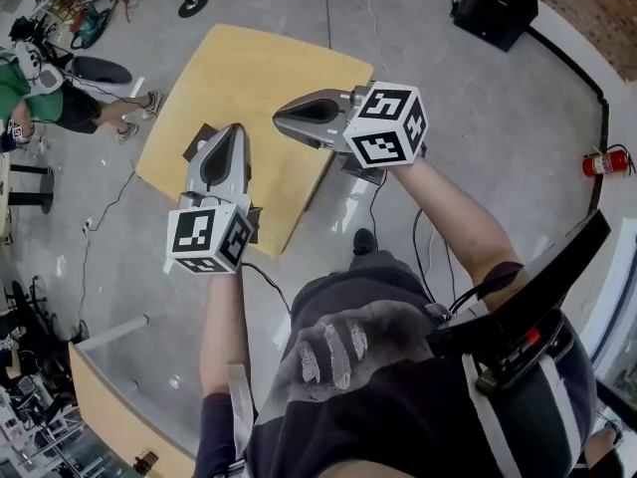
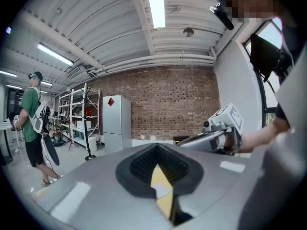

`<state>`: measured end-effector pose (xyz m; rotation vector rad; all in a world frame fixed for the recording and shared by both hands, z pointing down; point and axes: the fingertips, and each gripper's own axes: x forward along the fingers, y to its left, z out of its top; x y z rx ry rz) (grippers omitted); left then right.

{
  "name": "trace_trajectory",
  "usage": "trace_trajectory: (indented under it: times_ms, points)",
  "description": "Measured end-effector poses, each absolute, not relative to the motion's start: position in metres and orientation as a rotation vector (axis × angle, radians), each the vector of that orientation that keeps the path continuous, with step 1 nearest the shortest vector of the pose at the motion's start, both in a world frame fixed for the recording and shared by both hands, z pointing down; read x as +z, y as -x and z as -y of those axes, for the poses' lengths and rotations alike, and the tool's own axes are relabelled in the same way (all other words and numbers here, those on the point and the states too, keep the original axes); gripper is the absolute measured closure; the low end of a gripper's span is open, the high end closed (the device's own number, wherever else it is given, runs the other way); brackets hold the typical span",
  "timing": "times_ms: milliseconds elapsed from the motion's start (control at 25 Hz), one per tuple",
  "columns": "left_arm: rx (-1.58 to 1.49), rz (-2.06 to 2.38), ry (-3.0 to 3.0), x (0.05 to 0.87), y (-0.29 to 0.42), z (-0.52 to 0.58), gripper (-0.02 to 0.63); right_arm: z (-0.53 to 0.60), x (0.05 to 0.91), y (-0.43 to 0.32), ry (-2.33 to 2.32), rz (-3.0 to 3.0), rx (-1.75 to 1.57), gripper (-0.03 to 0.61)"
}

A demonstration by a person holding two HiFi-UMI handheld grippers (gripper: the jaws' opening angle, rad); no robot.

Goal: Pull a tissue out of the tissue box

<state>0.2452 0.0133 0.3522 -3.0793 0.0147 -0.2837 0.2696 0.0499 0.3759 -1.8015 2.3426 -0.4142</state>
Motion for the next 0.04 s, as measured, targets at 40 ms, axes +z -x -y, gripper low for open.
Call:
trace_trajectory:
  times_ms: [40]
  points:
    - [-0.283,-0.018,3.081,0.3518,-0.2405,-0.0133,0.611,-0.0477,0.3755,-0.2643,1.790,-2.352,-0.419,0.580]
